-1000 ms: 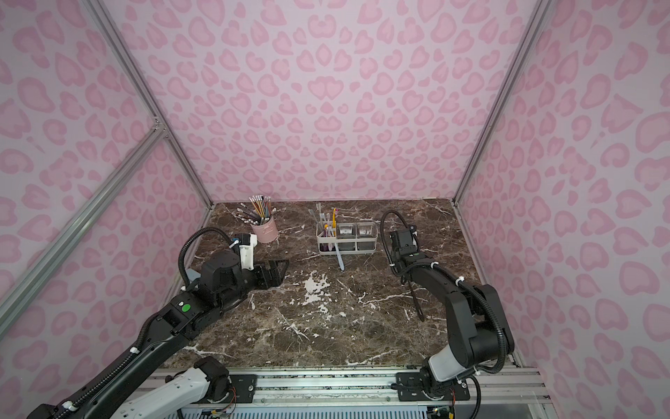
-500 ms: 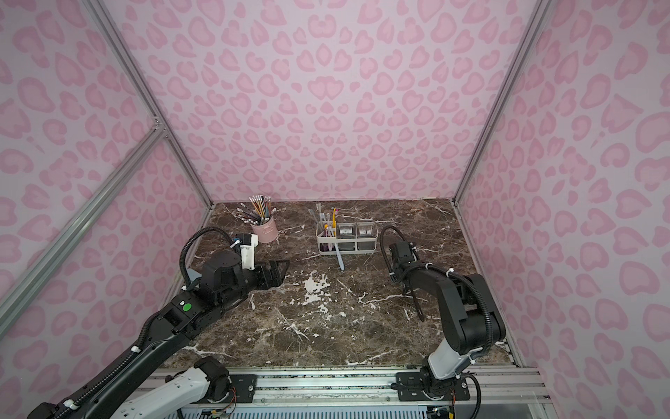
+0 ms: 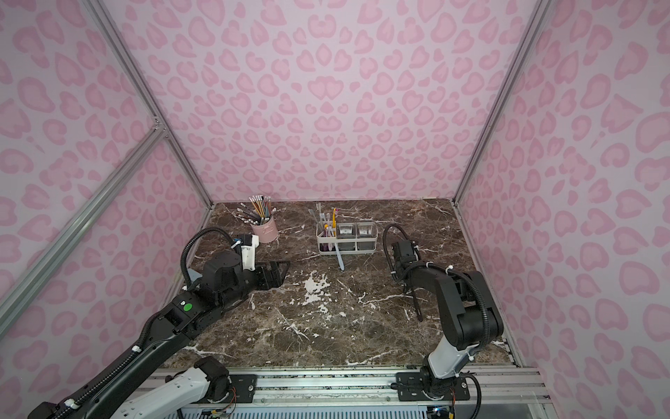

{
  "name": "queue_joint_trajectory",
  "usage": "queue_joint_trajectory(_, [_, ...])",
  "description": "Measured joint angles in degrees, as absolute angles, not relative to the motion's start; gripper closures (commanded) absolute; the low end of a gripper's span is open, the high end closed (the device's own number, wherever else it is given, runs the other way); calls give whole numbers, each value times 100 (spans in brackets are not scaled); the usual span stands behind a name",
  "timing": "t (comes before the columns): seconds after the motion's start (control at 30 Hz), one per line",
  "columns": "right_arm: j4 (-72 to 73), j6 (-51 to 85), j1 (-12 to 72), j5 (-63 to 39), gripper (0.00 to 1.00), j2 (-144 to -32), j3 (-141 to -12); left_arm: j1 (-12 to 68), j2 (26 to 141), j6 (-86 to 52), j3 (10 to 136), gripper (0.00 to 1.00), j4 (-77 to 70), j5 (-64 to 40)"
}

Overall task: Place the toothbrush into the toothbrush holder
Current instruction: Pick up the toothbrush from the center of the board.

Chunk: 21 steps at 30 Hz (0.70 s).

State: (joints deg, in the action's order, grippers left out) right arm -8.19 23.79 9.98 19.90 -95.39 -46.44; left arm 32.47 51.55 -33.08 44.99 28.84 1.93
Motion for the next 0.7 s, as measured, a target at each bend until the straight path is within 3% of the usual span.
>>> queue_joint_trajectory(0.53, [-880,2381,967,1693,100,-9430,-4644,3247,5216,-3306,4486,5,2832,132])
queue_joint_trajectory(0.7, [-1017,2405,969,1487,100,-9153,-4751,3253,5280,-3317,4399,6,2716,-36])
